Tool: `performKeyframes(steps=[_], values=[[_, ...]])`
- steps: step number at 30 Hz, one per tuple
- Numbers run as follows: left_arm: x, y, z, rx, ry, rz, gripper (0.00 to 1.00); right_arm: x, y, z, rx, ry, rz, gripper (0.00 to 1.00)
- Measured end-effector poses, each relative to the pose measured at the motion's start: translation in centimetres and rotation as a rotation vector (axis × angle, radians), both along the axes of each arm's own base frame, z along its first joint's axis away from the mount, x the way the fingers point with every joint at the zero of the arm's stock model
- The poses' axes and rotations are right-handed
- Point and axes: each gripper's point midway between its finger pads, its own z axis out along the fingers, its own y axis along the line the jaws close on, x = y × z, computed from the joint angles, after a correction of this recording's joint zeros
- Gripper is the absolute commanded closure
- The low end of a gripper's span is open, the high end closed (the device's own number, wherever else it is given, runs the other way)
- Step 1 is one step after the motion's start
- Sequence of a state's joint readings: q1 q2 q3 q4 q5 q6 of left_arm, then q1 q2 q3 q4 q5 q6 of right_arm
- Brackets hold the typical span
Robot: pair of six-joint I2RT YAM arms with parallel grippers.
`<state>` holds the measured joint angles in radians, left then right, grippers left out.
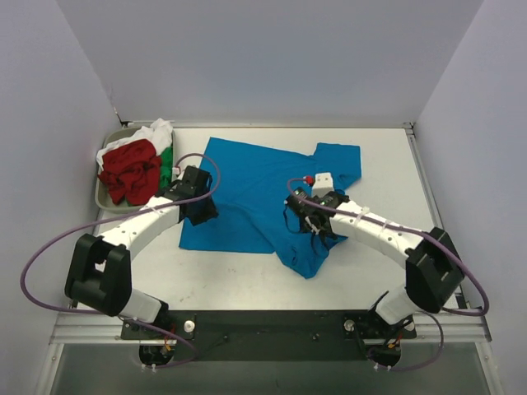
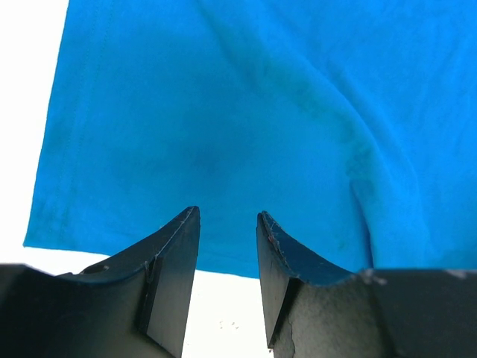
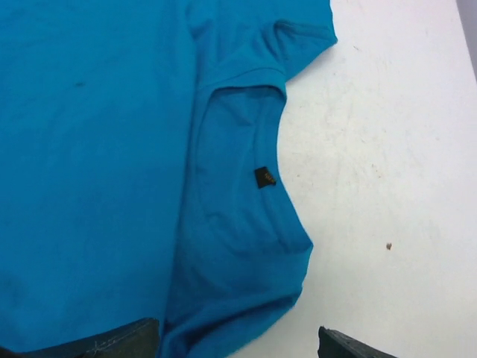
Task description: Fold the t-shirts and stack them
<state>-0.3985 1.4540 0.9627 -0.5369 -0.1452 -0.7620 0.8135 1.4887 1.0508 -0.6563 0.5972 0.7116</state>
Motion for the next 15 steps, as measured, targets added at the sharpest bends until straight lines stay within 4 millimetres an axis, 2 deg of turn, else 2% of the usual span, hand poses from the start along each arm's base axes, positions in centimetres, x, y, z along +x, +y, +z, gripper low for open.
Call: performKeyframes(steps=[3,6,10,15], values=[[0.6,-0.2,-0.2,0.008,0.012,-0.008,0.54,2.4,-1.4,-1.7,0.016,0.036,-0.056,0.14],[2.2,-0.9,0.4,0.014,0.011,-0.023,0.53,4.1,-1.7,-3.4,0.037,0.083,-0.071,0.15],[5.8,-2.5,2.4,0.001,-0.025,-0.059,0.54,7.1,-0.9,-4.6,0.115,0.112,-0.087,0.15],[11.0,-4.1,4.0,-0.037,-0.059,-0.096,0.55,11.7,-1.5,-4.4,0.251,0.099,-0.151,0.15]])
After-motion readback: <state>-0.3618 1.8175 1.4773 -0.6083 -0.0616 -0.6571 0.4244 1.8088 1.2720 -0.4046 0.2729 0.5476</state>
